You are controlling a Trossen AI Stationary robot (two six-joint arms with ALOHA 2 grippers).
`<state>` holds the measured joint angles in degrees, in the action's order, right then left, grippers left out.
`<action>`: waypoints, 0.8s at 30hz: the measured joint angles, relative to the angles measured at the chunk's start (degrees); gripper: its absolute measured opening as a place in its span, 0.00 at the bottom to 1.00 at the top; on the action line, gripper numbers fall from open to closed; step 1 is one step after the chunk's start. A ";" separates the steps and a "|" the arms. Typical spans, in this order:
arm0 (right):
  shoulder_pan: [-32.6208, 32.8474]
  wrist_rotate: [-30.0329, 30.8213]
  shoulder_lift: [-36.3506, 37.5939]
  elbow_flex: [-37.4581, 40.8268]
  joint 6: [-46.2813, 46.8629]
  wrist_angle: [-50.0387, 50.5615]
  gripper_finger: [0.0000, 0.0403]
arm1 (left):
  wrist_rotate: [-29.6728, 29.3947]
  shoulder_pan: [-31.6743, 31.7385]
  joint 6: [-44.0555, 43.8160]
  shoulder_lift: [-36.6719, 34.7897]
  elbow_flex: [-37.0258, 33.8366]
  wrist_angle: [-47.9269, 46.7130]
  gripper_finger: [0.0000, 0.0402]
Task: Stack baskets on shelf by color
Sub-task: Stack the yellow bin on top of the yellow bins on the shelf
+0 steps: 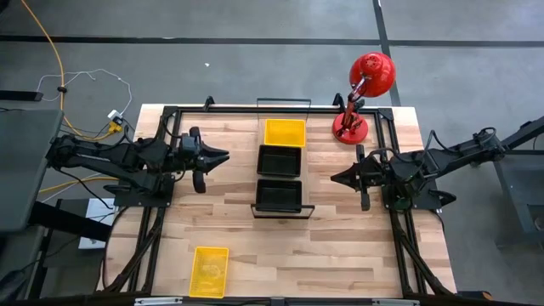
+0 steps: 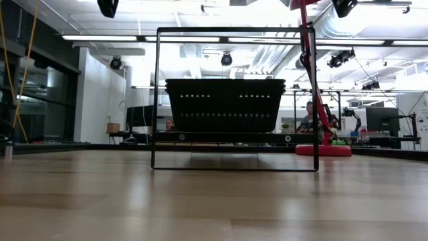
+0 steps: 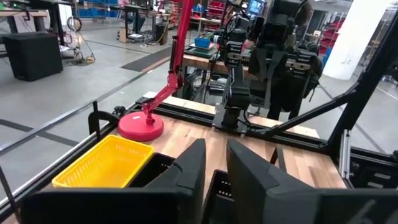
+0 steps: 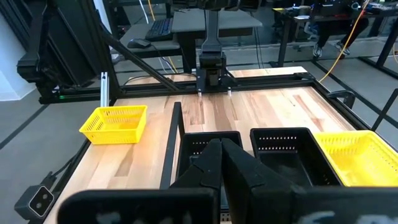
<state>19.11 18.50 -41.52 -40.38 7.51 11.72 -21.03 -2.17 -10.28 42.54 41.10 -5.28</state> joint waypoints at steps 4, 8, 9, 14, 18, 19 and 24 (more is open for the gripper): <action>0.00 0.00 0.00 -0.02 0.00 0.01 0.00 | -0.07 0.00 0.00 0.00 0.00 0.00 0.19; 0.00 0.00 0.00 -0.04 0.00 0.01 0.00 | -0.17 0.00 0.00 0.00 0.00 0.00 0.23; 0.00 0.00 0.00 -0.04 0.00 0.01 0.00 | -0.18 0.00 0.00 0.00 0.00 0.00 0.24; 0.01 0.00 0.00 -0.04 0.00 0.01 0.00 | -0.62 0.00 0.00 0.00 0.00 0.00 0.27; 0.02 0.00 0.00 -0.04 0.00 0.01 0.00 | -0.62 -0.02 0.00 0.00 0.00 0.00 0.30; 0.00 0.00 0.00 -0.04 0.00 0.01 0.00 | -0.62 -0.02 0.00 0.00 0.00 0.00 0.31; 0.00 0.00 0.00 -0.04 0.00 0.01 0.00 | -0.62 -0.02 0.00 0.00 0.00 0.02 0.36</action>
<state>19.11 18.50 -41.52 -40.42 7.51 11.73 -21.65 -2.19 -10.28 42.54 41.10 -5.26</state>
